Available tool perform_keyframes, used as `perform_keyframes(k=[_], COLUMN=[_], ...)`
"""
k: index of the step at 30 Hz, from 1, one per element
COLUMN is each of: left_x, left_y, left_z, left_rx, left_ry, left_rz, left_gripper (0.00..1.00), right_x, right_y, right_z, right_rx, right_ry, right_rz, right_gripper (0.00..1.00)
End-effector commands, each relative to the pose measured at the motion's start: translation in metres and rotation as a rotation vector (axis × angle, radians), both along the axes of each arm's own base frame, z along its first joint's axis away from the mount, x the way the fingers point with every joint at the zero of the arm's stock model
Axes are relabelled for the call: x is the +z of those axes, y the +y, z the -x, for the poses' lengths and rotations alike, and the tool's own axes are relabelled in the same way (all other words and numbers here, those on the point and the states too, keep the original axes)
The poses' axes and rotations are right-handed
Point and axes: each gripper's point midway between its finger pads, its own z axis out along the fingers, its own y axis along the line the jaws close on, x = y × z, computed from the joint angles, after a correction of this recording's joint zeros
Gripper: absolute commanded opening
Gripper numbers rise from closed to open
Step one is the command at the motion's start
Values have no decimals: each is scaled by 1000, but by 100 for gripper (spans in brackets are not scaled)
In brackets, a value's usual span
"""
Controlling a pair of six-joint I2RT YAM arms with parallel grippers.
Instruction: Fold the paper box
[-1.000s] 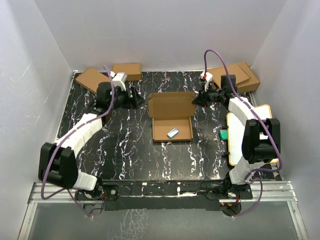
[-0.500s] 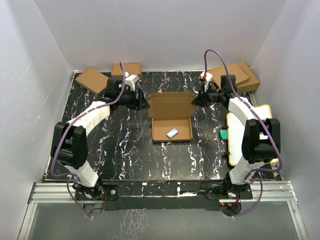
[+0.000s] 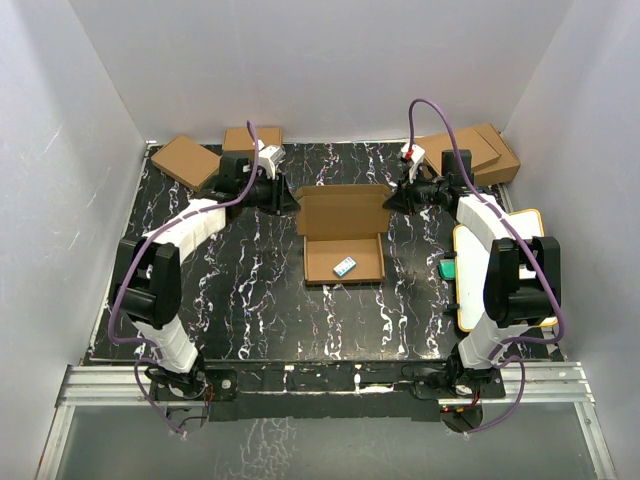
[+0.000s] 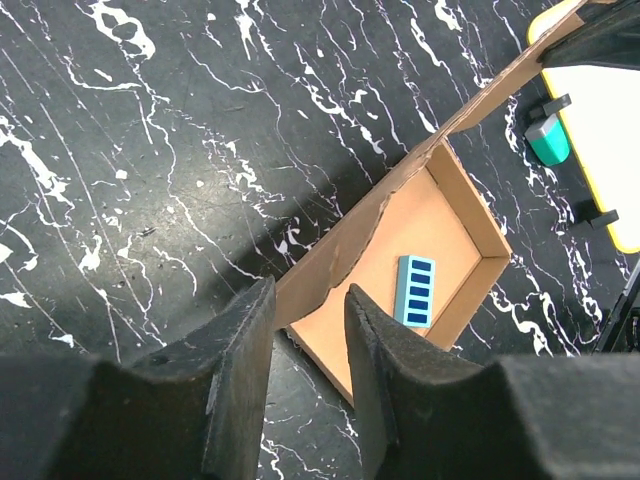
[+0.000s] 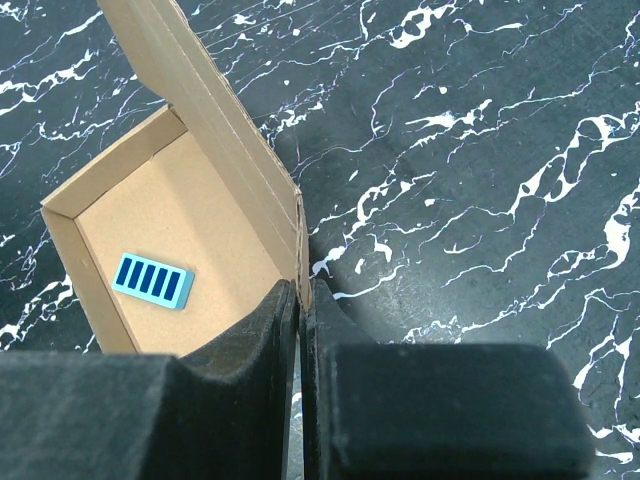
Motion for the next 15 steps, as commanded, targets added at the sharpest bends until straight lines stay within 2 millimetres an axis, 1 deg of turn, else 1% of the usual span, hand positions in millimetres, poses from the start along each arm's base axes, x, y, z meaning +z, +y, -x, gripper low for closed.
perform_keyframes(k=[1, 6, 8, 13, 14, 15], left_x=[20, 22, 22, 22, 23, 24], left_y=[-13, -18, -19, -21, -21, -21], left_z=[-4, -5, -5, -5, -5, -6], left_rx=[-38, -44, -44, -39, -34, -24], left_ry=[-65, -72, -71, -76, -81, -89], left_rz=[34, 43, 42, 35, 32, 27], left_gripper=[31, 29, 23, 3, 0, 0], right_x=[25, 26, 26, 27, 28, 28], right_y=[4, 4, 4, 5, 5, 5], right_z=[-9, -8, -8, -8, -8, -9], right_rx=[33, 33, 33, 33, 33, 28], right_ry=[-108, -106, -108, -107, -106, -106], right_rz=[-26, -27, -27, -30, -32, -34], right_gripper=[8, 8, 8, 8, 8, 8])
